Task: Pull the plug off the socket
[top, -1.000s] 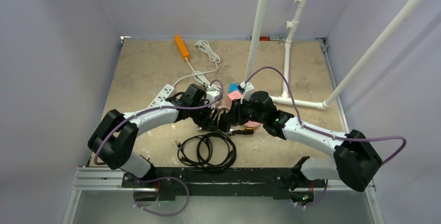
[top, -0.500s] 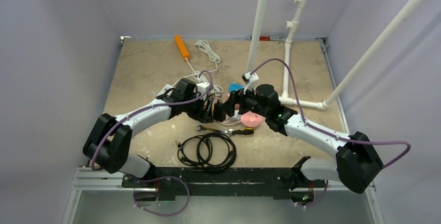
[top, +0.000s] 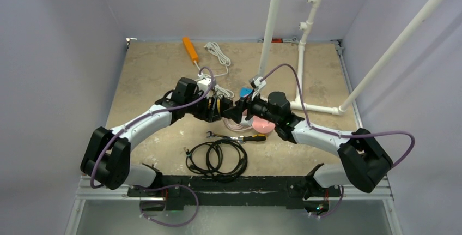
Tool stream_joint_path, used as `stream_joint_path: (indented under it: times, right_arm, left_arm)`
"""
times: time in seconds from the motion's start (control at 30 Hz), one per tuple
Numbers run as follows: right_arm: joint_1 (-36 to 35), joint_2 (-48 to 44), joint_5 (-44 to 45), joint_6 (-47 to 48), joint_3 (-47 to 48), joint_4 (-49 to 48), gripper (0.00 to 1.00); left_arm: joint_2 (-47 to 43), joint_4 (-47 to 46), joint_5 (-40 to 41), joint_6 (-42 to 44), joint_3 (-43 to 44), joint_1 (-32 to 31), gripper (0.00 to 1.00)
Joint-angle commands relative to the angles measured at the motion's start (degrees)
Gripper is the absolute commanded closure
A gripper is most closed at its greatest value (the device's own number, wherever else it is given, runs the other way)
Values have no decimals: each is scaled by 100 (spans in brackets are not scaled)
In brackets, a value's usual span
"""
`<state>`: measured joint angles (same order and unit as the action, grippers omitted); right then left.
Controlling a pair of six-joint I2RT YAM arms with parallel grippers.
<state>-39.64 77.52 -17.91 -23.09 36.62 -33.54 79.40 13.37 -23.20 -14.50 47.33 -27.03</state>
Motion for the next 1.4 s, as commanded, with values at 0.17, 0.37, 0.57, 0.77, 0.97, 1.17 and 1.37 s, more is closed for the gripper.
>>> stream_joint_path:
  times: [0.17, 0.37, 0.57, 0.77, 0.97, 1.17, 1.37]
  right_arm:
    - [9, 91, -28, -18, -271, -780, 22]
    - [9, 267, -236, -95, -269, -988, 29]
    - [2, 395, -279, -141, -278, -1103, 34]
    - [0, 649, -149, -275, -177, -1132, 49]
    - [-32, 791, -266, -310, -137, -1195, 50]
    - [-44, 811, -405, -334, -152, -1297, 48]
    - [-43, 922, -281, -389, -106, -1230, 69]
  left_arm:
    - [-378, -319, -163, -44, 64, 48, 100]
    - [-378, -363, -341, -37, 24, 49, 100]
    - [-320, -413, -477, -55, 14, 48, 100]
    - [-297, -417, -527, -56, 13, 49, 100]
    - [-295, -426, -536, -53, 16, 48, 100]
    - [-271, -440, -563, -53, 4, 48, 100]
    - [-312, -462, -632, -40, -3, 48, 100]
